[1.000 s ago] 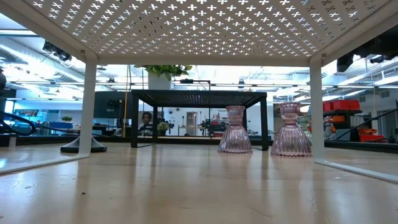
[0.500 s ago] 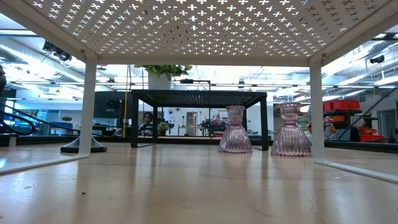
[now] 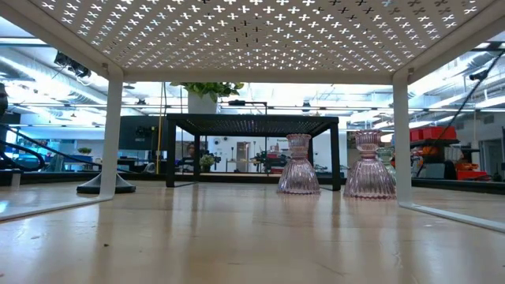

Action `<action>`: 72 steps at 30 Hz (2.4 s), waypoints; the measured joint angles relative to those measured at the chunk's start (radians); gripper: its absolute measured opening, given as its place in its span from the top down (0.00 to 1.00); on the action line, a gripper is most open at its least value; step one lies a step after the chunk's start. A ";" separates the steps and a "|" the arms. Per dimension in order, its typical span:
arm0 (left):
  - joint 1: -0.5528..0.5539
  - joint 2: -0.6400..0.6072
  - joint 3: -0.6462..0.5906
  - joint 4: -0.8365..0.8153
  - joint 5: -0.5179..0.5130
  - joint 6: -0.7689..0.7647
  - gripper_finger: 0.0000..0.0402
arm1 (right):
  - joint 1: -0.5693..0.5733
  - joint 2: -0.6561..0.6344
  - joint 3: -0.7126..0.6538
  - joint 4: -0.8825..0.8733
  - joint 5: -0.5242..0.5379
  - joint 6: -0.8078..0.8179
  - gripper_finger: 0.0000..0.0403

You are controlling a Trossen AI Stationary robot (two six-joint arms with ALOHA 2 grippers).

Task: Pick & Place candle stick holders
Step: Put the big black candle holder on the black shelf

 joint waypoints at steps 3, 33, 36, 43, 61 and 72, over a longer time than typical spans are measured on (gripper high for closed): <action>-0.001 0.063 0.068 -0.020 0.022 0.019 1.00 | -0.018 0.076 0.040 0.012 -0.059 0.002 0.60; 0.000 0.248 0.324 -0.202 0.022 0.105 0.99 | -0.054 0.296 0.165 0.142 -0.214 -0.049 0.72; 0.001 0.248 0.324 -0.202 0.022 0.105 0.99 | -0.054 0.302 0.165 0.152 -0.215 -0.087 0.73; 0.001 0.248 0.324 -0.202 0.021 0.112 0.99 | -0.054 0.296 0.165 0.147 -0.216 -0.132 0.97; -0.008 0.224 0.323 -0.261 -0.066 0.152 0.79 | -0.059 0.295 0.165 0.124 -0.180 -0.167 1.00; -0.013 0.163 0.323 -0.485 -0.174 0.156 0.46 | -0.168 0.284 0.165 0.068 -0.188 -0.171 1.00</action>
